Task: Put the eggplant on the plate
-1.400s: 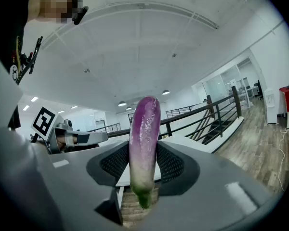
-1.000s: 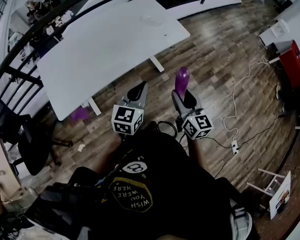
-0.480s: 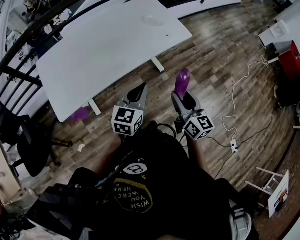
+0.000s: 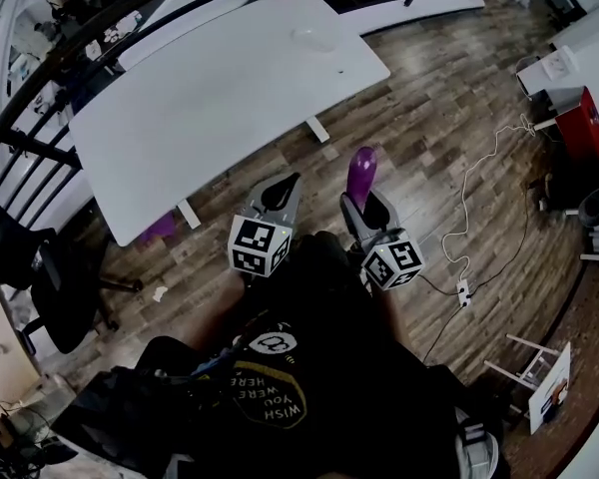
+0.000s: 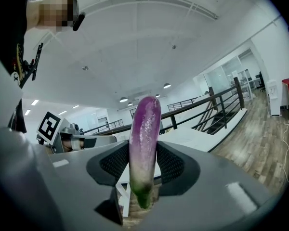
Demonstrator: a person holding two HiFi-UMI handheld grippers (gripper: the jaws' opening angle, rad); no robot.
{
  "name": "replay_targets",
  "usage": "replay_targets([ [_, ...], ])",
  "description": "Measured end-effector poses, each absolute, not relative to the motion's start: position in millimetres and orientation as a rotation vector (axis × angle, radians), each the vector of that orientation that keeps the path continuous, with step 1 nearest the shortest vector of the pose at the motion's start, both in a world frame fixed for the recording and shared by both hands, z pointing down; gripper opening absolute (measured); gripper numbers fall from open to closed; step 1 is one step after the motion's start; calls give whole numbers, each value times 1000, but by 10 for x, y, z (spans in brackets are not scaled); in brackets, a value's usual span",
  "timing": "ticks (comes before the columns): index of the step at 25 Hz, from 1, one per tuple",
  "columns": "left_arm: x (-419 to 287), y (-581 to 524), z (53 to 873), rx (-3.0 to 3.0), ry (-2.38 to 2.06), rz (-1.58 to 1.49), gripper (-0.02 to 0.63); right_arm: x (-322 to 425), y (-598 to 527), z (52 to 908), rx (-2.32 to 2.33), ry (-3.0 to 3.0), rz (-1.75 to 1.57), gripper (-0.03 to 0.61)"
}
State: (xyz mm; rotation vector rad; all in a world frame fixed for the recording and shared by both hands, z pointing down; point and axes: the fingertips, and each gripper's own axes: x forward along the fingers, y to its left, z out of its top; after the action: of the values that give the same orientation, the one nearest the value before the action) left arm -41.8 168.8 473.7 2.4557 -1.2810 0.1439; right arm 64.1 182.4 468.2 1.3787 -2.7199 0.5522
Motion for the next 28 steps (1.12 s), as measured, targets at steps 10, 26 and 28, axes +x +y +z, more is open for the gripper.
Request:
replay_targets([
  [10,-243,886,4810,2356,-1348,173,5,923,982,4731,1356,-2769,581,183],
  [26,336,-282,5000,2277,-1437,279,5,1426,-411,5006,1129,-2785,656,183],
  [28,329,-460,5055,2272,-1432,294,5,1415,-599,5078,1119,-2771,681,183],
])
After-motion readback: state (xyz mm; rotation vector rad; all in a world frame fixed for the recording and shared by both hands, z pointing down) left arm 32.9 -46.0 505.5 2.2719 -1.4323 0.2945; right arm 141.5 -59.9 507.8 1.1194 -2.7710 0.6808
